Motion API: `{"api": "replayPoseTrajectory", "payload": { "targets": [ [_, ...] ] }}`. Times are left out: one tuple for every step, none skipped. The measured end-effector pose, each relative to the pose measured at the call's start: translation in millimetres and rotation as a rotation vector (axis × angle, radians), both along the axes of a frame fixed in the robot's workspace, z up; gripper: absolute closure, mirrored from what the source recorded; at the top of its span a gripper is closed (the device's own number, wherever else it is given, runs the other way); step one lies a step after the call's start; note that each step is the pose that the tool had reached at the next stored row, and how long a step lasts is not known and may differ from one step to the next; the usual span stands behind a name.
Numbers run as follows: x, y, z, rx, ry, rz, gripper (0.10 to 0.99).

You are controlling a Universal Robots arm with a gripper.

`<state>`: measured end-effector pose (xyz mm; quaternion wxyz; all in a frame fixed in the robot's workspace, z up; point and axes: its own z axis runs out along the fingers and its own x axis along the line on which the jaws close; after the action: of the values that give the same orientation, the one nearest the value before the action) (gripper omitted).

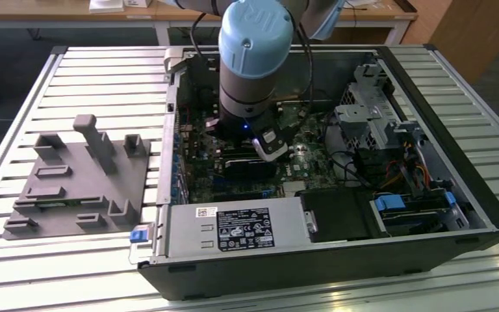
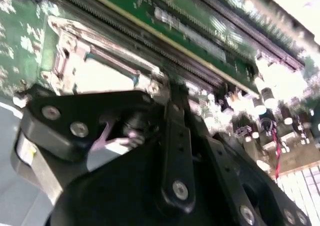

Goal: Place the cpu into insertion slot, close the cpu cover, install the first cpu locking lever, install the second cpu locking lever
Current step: 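Install the second cpu locking lever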

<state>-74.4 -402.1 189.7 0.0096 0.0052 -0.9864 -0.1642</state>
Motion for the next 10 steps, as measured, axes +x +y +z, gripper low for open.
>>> {"api": "replayPoseTrajectory", "payload": {
  "targets": [
    [0.0, 0.0, 1.0, 0.000, 0.0001, 0.000, 0.965],
    [0.0, 0.0, 2.1, 0.000, 0.0001, 0.000, 0.965],
    [0.0, 0.0, 3.5, 0.000, 0.0001, 0.000, 0.965],
    [0.0, 0.0, 5.1, 0.000, 0.0001, 0.000, 0.965],
    [0.0, 0.0, 6.8, 0.001, 0.0000, 0.000, 0.965],
    [0.0, 0.0, 8.9, 0.001, 0.0000, 0.000, 0.965],
    [0.0, 0.0, 10.8, 0.001, 0.0001, 0.000, 0.965],
    [0.0, 0.0, 12.7, 0.002, 0.0001, 0.000, 0.965],
    [0.0, 0.0, 14.8, 0.002, 0.0001, 0.000, 0.965],
    [0.0, 0.0, 16.8, 0.003, 0.0001, 0.000, 0.965]
  ]
}}
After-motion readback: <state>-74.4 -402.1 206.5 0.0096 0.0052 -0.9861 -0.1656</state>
